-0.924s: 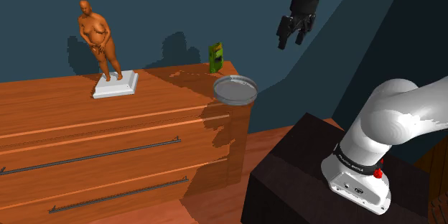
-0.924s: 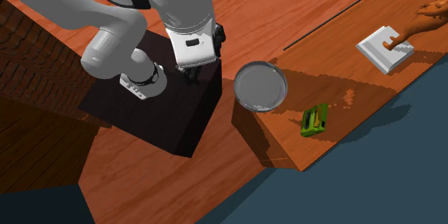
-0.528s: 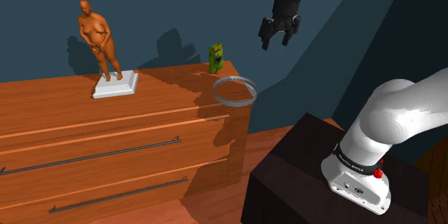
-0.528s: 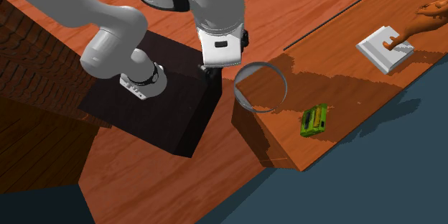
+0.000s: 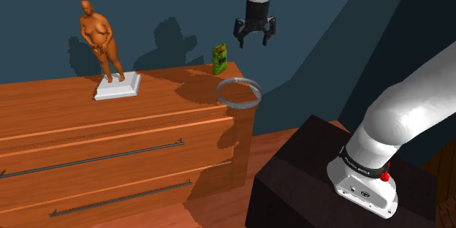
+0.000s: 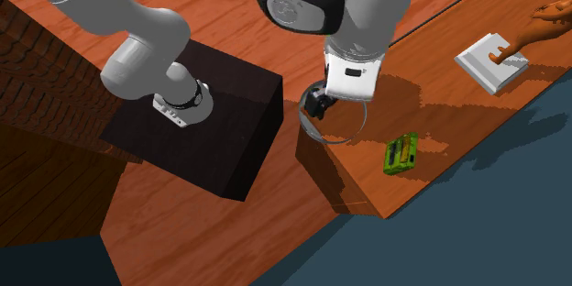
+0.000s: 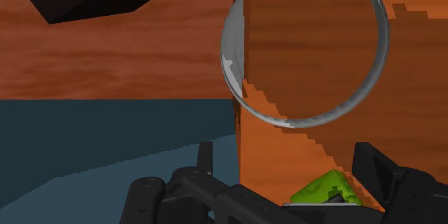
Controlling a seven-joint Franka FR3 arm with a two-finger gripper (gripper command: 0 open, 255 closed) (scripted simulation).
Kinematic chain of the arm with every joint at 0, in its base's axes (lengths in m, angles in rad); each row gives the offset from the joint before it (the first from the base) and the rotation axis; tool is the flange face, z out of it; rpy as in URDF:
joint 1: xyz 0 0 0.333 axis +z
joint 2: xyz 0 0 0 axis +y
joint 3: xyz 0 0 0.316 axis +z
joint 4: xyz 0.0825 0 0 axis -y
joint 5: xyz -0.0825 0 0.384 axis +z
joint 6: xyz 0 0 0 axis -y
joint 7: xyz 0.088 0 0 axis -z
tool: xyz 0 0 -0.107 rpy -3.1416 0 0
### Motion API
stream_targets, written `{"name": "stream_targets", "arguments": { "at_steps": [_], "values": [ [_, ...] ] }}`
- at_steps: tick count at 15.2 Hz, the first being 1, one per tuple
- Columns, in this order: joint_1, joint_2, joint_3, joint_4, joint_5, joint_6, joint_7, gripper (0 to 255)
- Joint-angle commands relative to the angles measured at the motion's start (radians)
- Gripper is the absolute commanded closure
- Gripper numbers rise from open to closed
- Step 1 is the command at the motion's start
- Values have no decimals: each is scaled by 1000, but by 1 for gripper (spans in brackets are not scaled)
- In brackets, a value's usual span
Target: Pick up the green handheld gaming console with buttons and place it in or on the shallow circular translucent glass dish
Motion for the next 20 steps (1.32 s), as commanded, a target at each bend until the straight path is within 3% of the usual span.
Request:
{"name": "stream_targets", "arguments": {
  "at_steps": [1, 7, 15, 20],
  "values": [
    [-13, 88, 26, 70, -25, 9, 94, 0],
    [-30, 353, 56, 327, -124, -21, 334, 0],
    [7, 719, 15, 776, -232, -156, 573, 0],
    [-1, 717, 10, 707, -233, -89, 577, 0]
  ]
}}
